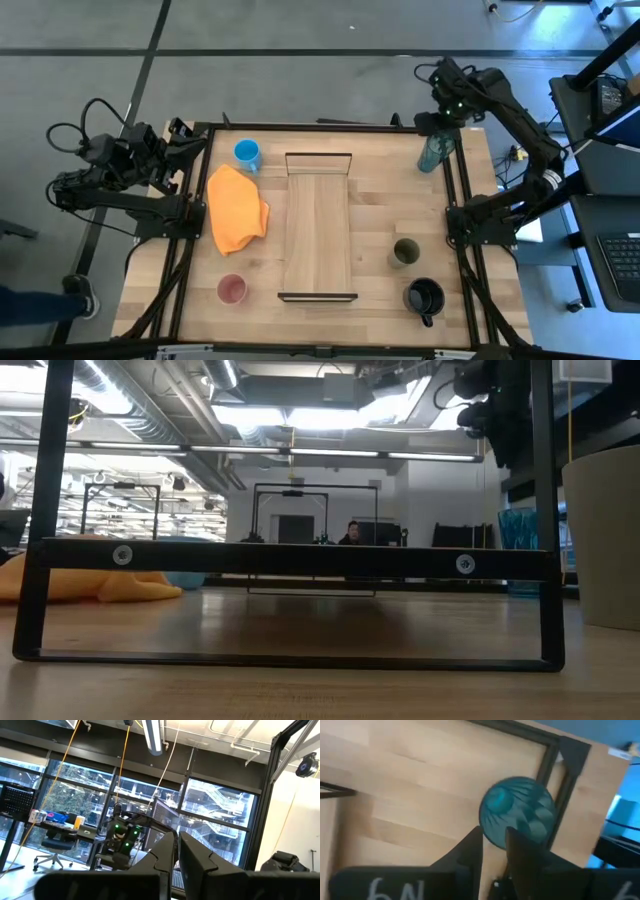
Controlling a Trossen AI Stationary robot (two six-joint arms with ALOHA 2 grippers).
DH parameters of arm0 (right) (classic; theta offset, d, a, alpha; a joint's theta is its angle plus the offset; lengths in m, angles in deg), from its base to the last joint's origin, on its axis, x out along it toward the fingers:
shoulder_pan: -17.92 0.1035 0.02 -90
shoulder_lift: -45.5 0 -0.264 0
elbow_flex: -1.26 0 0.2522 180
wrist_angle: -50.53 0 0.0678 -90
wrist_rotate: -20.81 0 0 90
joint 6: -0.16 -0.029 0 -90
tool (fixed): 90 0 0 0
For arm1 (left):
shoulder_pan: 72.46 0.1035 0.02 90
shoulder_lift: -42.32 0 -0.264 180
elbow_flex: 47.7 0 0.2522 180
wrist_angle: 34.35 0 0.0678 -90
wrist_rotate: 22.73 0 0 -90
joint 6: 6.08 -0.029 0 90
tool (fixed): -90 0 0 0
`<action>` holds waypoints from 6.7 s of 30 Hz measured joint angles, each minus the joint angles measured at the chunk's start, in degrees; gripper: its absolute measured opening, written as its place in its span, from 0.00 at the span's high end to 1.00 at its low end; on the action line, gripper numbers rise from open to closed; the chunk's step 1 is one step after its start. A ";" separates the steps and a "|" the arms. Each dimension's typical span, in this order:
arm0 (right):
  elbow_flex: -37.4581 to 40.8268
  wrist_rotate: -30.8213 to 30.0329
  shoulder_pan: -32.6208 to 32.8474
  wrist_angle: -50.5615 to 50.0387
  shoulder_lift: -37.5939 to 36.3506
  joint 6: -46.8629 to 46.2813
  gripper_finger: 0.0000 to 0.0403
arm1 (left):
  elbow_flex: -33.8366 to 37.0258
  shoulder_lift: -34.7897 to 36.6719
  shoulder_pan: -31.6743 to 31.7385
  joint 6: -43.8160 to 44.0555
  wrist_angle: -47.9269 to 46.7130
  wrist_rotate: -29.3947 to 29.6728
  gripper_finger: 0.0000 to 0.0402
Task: Stack small to large cups/mugs on shelf
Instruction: Put the blue cup on the shelf
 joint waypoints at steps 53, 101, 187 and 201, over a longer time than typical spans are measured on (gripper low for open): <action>19.51 -8.75 8.46 13.60 -0.29 -10.62 0.79 | 0.00 0.00 0.00 0.00 0.00 0.02 0.94; 25.44 -11.12 8.52 18.71 -0.27 -10.22 0.95 | 0.00 0.00 0.00 0.00 0.00 0.02 0.94; -41.31 4.95 48.98 7.91 37.60 13.66 0.95 | 0.00 0.02 0.01 0.00 0.00 0.00 0.94; -44.13 1.89 48.98 5.99 38.59 14.71 0.95 | 0.00 0.02 0.00 0.00 0.00 0.00 0.94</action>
